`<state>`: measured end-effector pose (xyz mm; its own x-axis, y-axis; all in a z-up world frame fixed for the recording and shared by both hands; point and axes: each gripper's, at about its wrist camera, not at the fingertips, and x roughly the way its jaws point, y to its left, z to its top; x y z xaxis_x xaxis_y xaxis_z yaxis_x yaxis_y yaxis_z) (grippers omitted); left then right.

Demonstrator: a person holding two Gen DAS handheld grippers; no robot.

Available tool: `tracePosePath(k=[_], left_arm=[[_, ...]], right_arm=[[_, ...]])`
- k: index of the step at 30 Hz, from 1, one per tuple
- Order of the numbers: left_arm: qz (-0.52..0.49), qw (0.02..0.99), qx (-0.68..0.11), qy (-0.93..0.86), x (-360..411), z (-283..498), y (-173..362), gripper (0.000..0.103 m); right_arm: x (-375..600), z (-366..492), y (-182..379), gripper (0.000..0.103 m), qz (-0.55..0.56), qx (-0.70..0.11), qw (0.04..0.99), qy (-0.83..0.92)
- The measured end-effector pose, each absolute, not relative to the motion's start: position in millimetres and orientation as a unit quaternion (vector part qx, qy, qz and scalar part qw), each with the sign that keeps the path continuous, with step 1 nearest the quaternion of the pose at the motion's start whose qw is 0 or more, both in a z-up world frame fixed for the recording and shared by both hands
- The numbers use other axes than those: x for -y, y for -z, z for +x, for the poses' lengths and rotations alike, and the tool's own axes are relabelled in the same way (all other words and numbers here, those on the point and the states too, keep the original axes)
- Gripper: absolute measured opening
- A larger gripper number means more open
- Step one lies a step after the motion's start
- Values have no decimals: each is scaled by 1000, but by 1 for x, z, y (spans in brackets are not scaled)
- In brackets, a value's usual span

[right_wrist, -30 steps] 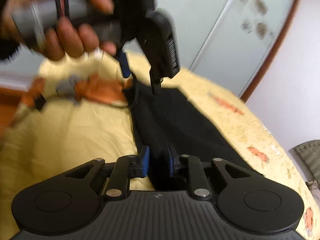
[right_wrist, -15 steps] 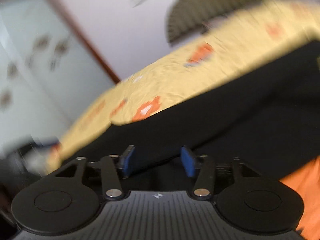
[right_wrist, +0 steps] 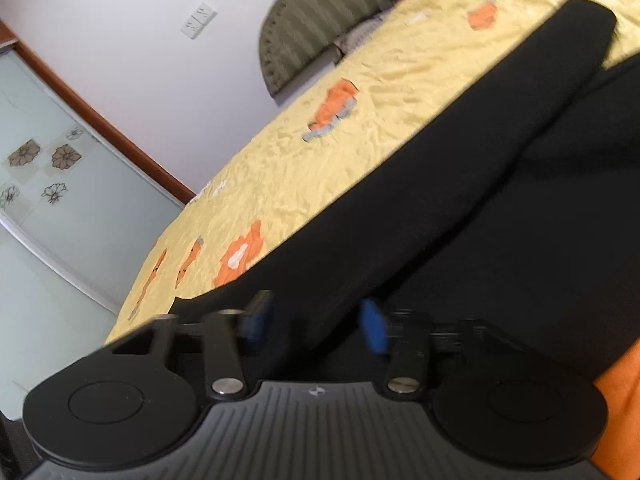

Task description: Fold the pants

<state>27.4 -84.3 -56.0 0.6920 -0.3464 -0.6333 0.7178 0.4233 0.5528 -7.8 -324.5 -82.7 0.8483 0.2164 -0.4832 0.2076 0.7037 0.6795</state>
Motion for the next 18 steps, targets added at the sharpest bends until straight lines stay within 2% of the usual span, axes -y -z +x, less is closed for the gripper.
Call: tracePosePath(k=[1, 2, 4, 8, 18], left_arm=[[422, 815, -221, 331, 84, 26, 54, 41], [414, 814, -227, 339, 83, 26, 54, 24], [399, 809, -244, 356, 82, 26, 53, 12], [386, 809, -236, 376, 76, 13, 49, 8], [378, 786, -263, 413, 68, -4, 51, 8]], right_arm=[[323, -7, 84, 11, 381, -275, 883, 1], [323, -6, 86, 9, 382, -271, 884, 4], [322, -13, 86, 5, 382, -260, 887, 6], [321, -34, 79, 4, 362, -247, 899, 11], [316, -73, 75, 4, 342, -276, 898, -1]])
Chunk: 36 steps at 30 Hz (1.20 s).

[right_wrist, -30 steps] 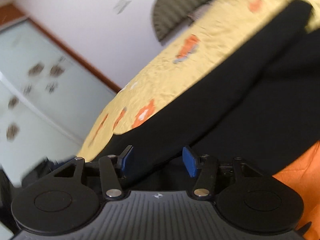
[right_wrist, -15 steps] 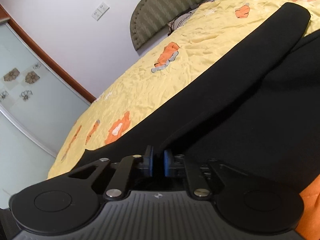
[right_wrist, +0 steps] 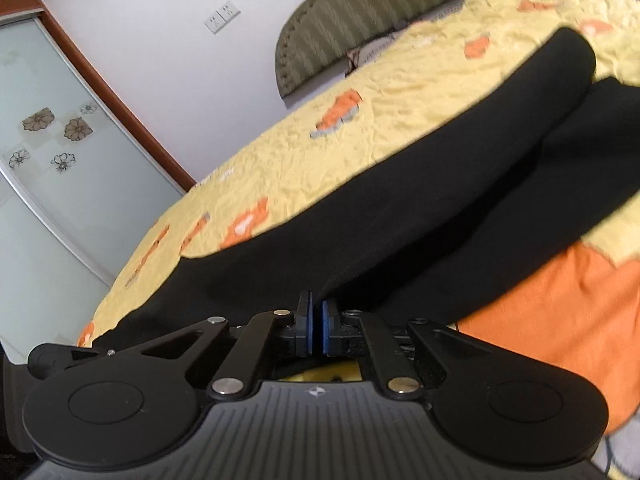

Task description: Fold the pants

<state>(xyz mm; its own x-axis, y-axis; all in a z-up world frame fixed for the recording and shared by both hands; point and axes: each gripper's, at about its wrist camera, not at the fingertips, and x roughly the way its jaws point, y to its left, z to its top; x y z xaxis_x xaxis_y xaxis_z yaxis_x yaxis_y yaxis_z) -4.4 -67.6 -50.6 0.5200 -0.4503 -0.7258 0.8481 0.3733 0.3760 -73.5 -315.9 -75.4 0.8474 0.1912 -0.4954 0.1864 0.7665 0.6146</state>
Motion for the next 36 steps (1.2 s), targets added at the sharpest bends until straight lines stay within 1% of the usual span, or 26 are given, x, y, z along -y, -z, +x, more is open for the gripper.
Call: tracePosePath(k=[6, 7, 9, 11, 12, 14, 15, 16, 17, 18, 19, 21, 23, 27, 29, 33, 35, 36], left_arm=[[380, 776, -275, 423, 69, -2, 53, 7], [373, 774, -283, 427, 69, 1, 51, 14], [348, 769, -306, 440, 67, 6, 44, 20], [320, 771, -304, 458, 66, 5, 33, 35], [305, 772, -299, 470, 67, 4, 26, 39], [285, 776, -283, 487, 74, 1, 15, 58], [279, 778, -273, 492, 79, -1, 12, 61], [275, 781, -263, 496, 87, -1, 9, 66], [271, 783, -253, 499, 97, -1, 7, 68], [267, 784, -248, 502, 106, 1, 7, 68], [264, 785, -248, 503, 118, 3, 8, 69], [257, 791, -252, 495, 146, 8, 13, 69], [251, 794, -258, 490, 171, 11, 19, 69], [243, 795, -283, 479, 210, 18, 32, 69], [244, 790, -294, 479, 224, 20, 38, 69], [272, 790, -281, 472, 246, 15, 49, 69], [288, 795, -268, 462, 255, 13, 53, 69], [293, 797, -264, 458, 258, 13, 54, 69]], right_arm=[[321, -75, 89, 5, 362, -298, 883, -10], [323, -73, 89, 7, 360, -306, 881, -15], [329, -76, 83, 10, 365, -307, 879, -28], [340, -87, 74, 12, 362, -300, 882, -29], [348, -95, 67, 12, 351, -290, 890, -18], [369, -111, 50, 12, 317, -269, 909, 22], [381, -118, 41, 13, 298, -259, 917, 46], [395, -124, 34, 15, 277, -251, 925, 71], [409, -127, 28, 20, 254, -250, 929, 94], [422, -127, 23, 35, 232, -253, 932, 116], [437, -125, 18, 57, 205, -253, 936, 132], [462, -117, 17, 77, 164, -257, 941, 144], [492, -102, 17, 76, 153, -270, 940, 140], [556, -73, 27, 76, 234, -276, 929, 74], [580, -56, 34, 76, 257, -287, 921, 52], [597, -25, 57, 77, 313, -338, 887, 15], [594, -15, 60, 77, 355, -373, 857, -3], [592, -15, 54, 77, 383, -361, 850, -29]])
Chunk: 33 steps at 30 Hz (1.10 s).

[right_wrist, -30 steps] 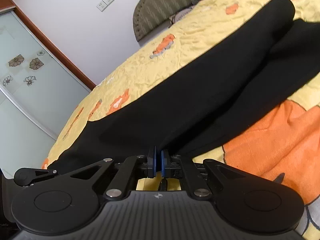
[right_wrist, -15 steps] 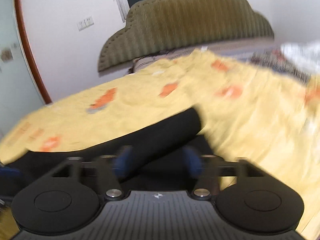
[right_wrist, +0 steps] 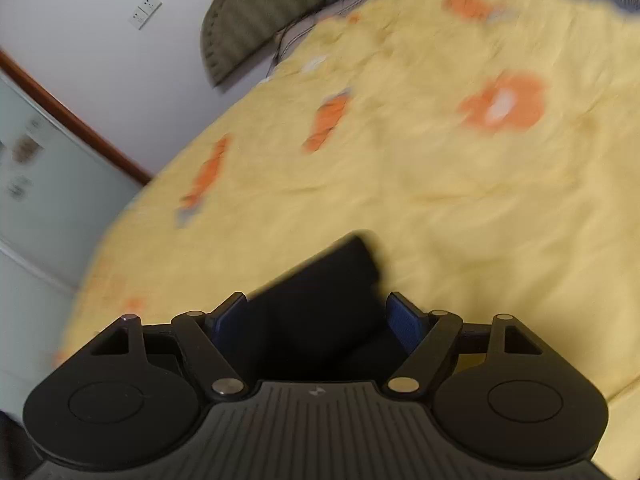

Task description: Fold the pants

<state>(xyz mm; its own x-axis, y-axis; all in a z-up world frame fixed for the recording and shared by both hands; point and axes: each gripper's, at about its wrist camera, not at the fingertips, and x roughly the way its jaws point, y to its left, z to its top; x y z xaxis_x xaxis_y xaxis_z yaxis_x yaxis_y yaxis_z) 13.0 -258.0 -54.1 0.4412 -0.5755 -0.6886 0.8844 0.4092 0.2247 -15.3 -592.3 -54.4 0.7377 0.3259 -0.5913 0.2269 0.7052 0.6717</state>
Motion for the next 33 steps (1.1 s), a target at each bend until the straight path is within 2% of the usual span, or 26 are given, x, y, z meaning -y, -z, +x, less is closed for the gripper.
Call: tracePosePath(k=[2, 4, 5, 10, 18, 22, 26, 28, 29, 30, 32, 33], left_arm=[[290, 797, -267, 457, 259, 17, 56, 70], [278, 796, -282, 458, 259, 22, 58, 70], [272, 796, -289, 457, 259, 25, 58, 70], [253, 800, -302, 453, 255, 31, 58, 71], [242, 797, -289, 471, 251, 26, 55, 71], [244, 791, -287, 481, 257, 22, 54, 71], [250, 782, -278, 498, 265, 15, 52, 71], [257, 782, -269, 500, 270, 12, 53, 71], [261, 783, -266, 499, 274, 11, 54, 71], [263, 783, -265, 498, 277, 11, 54, 71], [262, 782, -263, 501, 284, 11, 56, 71], [262, 781, -263, 503, 286, 10, 58, 71]], right_arm=[[596, -25, 39, 79, 437, -280, 852, -72], [605, -35, 30, 99, 497, -195, 842, -73], [610, -38, 28, 101, 512, -179, 839, -53], [586, -50, 31, 101, 425, -280, 856, 95], [560, -110, 58, 101, 515, -262, 813, 75], [555, -102, 71, 100, 520, -275, 804, 92], [565, -86, 84, 95, 528, -273, 796, 111], [568, -79, 84, 85, 515, -275, 802, 128], [568, -76, 84, 67, 507, -277, 805, 135], [568, -75, 83, 40, 500, -280, 807, 141], [567, -73, 81, 16, 489, -285, 812, 139], [565, -74, 79, 14, 481, -286, 817, 139]])
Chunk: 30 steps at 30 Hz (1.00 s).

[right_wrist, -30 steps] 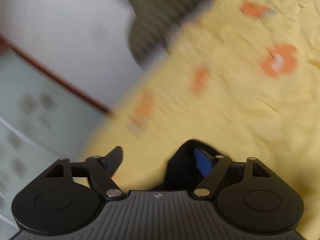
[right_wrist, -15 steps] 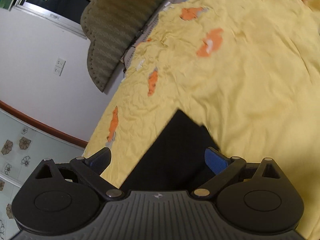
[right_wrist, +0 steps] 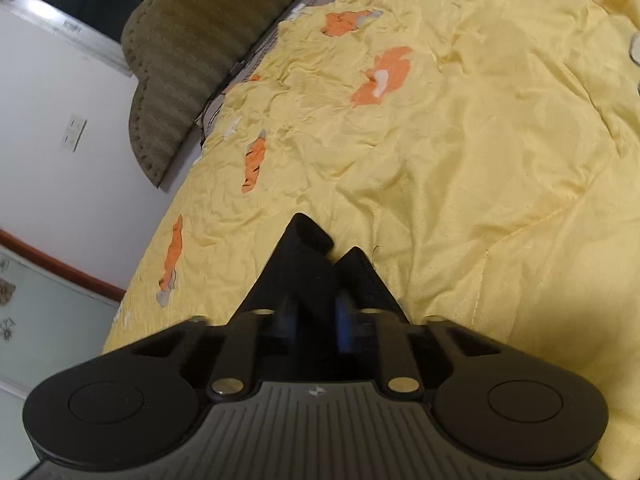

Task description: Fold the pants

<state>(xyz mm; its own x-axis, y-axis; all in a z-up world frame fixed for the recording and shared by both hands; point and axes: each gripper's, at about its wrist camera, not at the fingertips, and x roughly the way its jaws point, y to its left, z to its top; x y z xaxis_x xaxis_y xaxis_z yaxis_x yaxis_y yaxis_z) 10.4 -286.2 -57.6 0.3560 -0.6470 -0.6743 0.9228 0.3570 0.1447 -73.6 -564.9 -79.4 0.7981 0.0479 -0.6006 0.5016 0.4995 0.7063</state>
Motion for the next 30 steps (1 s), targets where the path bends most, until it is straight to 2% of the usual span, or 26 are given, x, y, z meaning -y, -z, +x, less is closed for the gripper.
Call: tracePosePath(k=[2, 10, 12, 13, 14, 15, 17, 19, 22, 25, 26, 27, 28, 29, 30], left_arm=[[267, 777, -260, 508, 290, 7, 60, 71], [299, 786, -210, 498, 301, -8, 67, 68], [286, 789, -225, 495, 301, -4, 66, 50], [277, 786, -239, 498, 299, 0, 64, 35], [262, 781, -254, 507, 297, 3, 61, 27], [250, 775, -266, 516, 294, 5, 57, 25], [231, 765, -282, 531, 289, 7, 53, 15], [223, 751, -298, 546, 287, 8, 52, 13], [213, 733, -327, 557, 289, 13, 58, 12], [203, 727, -335, 565, 287, 13, 59, 13], [201, 722, -338, 569, 288, 13, 58, 24], [198, 721, -341, 569, 288, 13, 56, 26], [197, 722, -343, 567, 287, 14, 55, 34], [197, 727, -342, 562, 286, 14, 53, 45], [195, 735, -335, 556, 282, 14, 50, 50]], right_arm=[[562, -78, 74, 9, 469, -279, 826, 142], [552, -98, 38, 9, 452, -244, 846, 139], [549, -103, 30, 9, 445, -243, 850, 144], [548, -106, 28, 9, 441, -242, 852, 146], [546, -110, 26, 9, 441, -241, 852, 145], [545, -115, 26, 9, 442, -239, 852, 145], [543, -123, 29, 9, 431, -245, 855, 152], [548, -129, 43, 10, 435, -264, 843, 175], [553, -131, 62, 16, 433, -313, 820, 205], [547, -147, 56, 23, 437, -283, 829, 202], [544, -153, 51, 26, 429, -275, 835, 207], [542, -158, 47, 35, 424, -269, 838, 215], [542, -162, 46, 49, 425, -265, 838, 218], [542, -166, 46, 56, 431, -261, 837, 216], [542, -169, 46, 59, 436, -256, 836, 213]])
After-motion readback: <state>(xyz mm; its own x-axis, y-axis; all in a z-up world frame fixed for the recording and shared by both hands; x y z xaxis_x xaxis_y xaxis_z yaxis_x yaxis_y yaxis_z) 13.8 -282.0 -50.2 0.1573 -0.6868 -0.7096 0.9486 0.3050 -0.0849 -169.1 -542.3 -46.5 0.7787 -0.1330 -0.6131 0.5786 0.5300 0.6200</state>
